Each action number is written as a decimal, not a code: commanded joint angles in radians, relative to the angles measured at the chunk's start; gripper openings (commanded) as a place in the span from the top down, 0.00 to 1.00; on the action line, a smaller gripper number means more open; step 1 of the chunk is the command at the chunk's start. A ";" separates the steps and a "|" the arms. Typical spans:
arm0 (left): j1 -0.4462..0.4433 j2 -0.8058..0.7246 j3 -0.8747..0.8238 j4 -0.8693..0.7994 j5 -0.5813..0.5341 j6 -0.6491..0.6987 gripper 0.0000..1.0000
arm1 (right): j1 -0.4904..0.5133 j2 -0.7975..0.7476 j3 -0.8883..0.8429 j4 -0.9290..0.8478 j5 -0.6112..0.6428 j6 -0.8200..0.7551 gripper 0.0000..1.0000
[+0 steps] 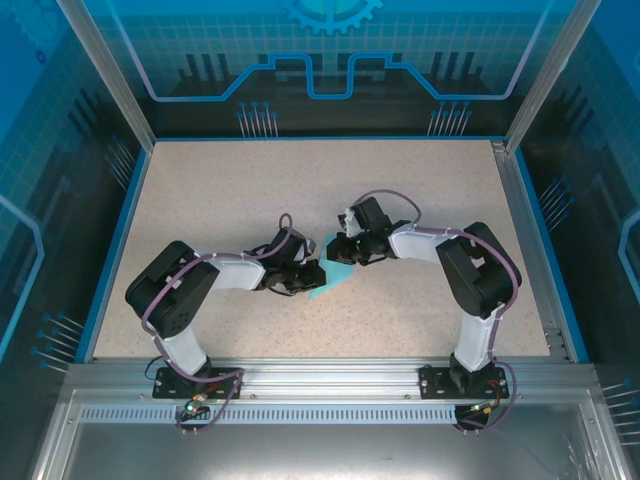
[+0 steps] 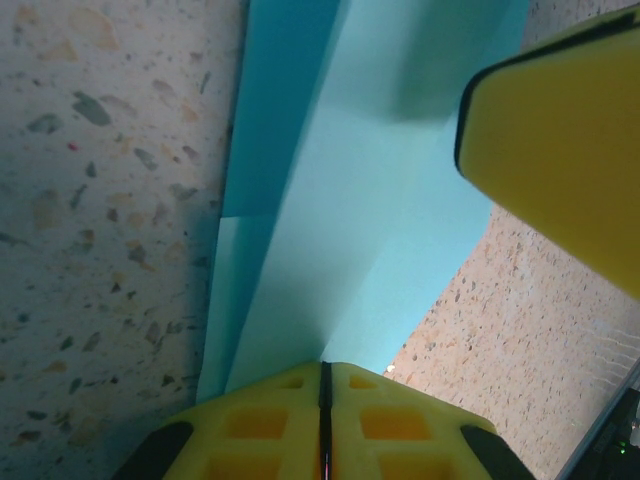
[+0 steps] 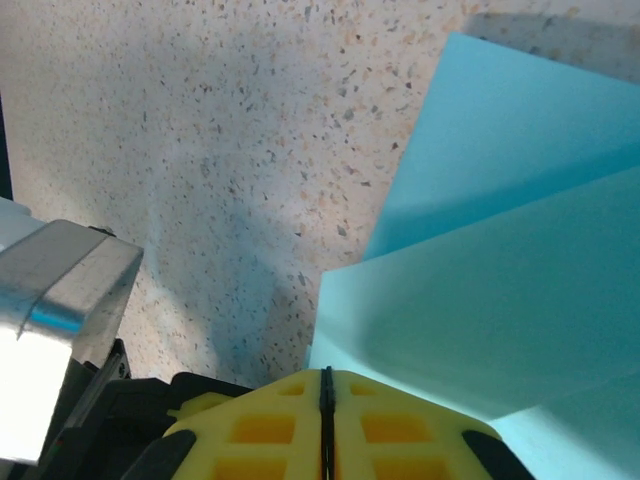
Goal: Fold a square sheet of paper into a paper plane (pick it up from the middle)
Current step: Fourth fold the wing at the center of the table.
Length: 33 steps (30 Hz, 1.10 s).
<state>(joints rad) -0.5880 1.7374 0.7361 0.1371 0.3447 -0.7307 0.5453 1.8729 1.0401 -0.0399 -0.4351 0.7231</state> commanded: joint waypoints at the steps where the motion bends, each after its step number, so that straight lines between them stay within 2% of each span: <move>1: -0.003 0.025 -0.028 -0.120 -0.042 0.028 0.89 | 0.017 0.048 -0.015 0.052 -0.040 0.031 0.91; 10: -0.001 0.011 -0.035 -0.125 -0.038 0.036 0.89 | 0.001 0.106 -0.028 -0.046 0.094 0.003 0.93; 33: -0.002 -0.105 -0.149 -0.171 -0.010 0.059 0.88 | -0.024 0.118 -0.020 -0.078 0.100 -0.008 0.93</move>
<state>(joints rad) -0.5880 1.6402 0.6350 0.1326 0.3298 -0.7040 0.5426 1.9446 1.0367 -0.0292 -0.4084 0.7322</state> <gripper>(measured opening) 0.119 0.067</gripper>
